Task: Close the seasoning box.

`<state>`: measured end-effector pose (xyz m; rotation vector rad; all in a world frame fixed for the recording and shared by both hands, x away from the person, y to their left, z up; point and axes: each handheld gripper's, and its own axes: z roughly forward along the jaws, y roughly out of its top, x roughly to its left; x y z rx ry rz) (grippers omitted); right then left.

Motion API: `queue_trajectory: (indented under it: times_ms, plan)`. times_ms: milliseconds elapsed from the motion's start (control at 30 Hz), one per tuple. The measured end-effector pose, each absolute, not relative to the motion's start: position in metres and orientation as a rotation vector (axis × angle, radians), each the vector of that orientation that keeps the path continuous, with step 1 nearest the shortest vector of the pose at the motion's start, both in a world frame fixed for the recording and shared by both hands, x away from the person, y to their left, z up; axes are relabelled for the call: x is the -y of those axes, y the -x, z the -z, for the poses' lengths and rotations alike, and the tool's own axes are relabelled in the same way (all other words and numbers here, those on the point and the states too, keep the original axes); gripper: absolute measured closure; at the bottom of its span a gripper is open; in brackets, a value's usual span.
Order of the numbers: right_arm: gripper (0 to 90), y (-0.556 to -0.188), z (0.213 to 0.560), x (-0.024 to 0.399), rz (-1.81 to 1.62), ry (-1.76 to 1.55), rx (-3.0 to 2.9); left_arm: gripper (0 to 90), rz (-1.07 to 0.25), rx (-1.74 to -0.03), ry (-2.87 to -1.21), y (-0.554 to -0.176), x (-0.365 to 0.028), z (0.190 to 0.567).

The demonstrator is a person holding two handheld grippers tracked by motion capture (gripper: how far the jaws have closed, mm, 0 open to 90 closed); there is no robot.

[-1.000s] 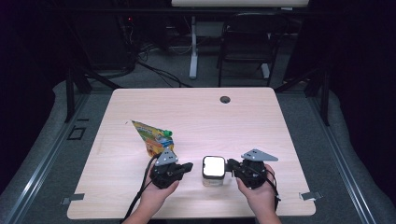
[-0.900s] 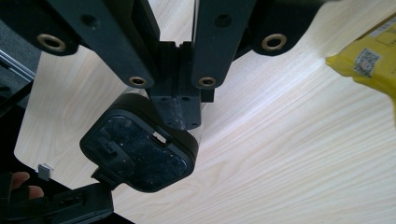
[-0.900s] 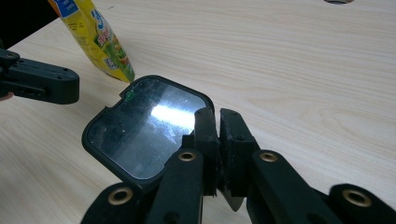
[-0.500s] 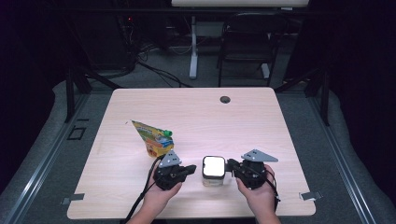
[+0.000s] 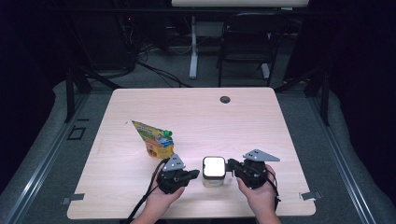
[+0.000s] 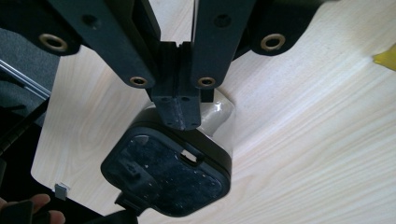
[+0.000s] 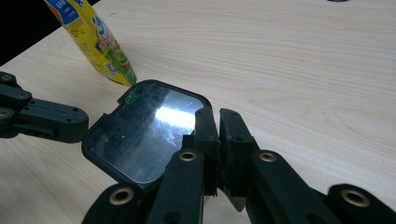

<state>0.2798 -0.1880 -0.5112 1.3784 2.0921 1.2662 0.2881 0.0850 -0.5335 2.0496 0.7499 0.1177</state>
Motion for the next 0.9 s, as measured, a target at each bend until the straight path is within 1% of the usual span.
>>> queue_trajectory:
  times_ms: [467,900]
  plan:
    - [86.8,-0.2806,0.5119,0.188,-1.277,-1.387,-2.085,90.0,-0.09,-0.736,-2.065,-0.2871,-0.0785,0.5389]
    - [86.8,-0.2804,0.5122,0.1879,-1.282,-1.394,-2.078,90.0,-0.091,-0.736,-2.06,-0.2878,-0.0791,0.5337]
